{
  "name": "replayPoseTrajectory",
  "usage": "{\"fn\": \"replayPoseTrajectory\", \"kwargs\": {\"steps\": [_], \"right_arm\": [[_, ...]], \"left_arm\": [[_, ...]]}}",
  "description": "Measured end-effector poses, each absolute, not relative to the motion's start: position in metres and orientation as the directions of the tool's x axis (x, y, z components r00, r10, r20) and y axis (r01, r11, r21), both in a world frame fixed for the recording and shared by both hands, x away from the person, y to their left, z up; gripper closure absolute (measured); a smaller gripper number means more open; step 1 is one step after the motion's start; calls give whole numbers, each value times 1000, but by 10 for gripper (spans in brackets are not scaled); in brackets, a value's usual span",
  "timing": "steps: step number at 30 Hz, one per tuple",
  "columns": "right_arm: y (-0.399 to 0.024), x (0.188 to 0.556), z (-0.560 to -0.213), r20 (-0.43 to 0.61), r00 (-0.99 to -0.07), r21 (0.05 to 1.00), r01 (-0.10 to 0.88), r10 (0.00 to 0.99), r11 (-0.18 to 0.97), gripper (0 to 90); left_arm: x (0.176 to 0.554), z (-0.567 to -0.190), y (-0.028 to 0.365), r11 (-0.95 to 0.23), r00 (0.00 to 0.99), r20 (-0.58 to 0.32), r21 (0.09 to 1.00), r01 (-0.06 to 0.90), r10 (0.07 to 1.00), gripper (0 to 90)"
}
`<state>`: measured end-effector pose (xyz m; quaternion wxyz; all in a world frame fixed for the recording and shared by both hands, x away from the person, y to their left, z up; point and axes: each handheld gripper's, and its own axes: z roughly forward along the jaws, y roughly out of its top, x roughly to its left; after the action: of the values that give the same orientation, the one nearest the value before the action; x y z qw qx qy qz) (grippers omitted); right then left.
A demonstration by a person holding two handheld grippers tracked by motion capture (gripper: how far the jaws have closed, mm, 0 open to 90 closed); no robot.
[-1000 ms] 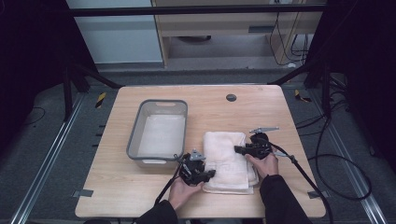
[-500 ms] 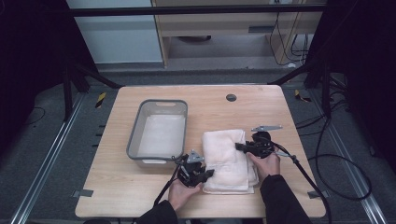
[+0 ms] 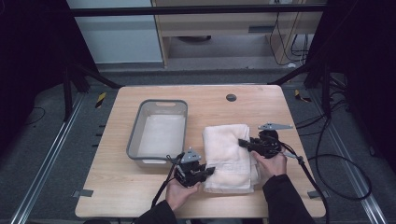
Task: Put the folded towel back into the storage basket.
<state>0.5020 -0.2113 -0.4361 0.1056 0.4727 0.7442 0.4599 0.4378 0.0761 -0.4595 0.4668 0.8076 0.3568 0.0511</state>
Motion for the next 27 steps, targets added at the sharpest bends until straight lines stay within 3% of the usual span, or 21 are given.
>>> {"fn": "replayPoseTrajectory", "kwargs": {"steps": [27], "right_arm": [[-210,492,-404,237,-556,846,521,797,112,678]], "left_arm": [[430,-427,82,-291,762,-196,843,453,617,743]]}}
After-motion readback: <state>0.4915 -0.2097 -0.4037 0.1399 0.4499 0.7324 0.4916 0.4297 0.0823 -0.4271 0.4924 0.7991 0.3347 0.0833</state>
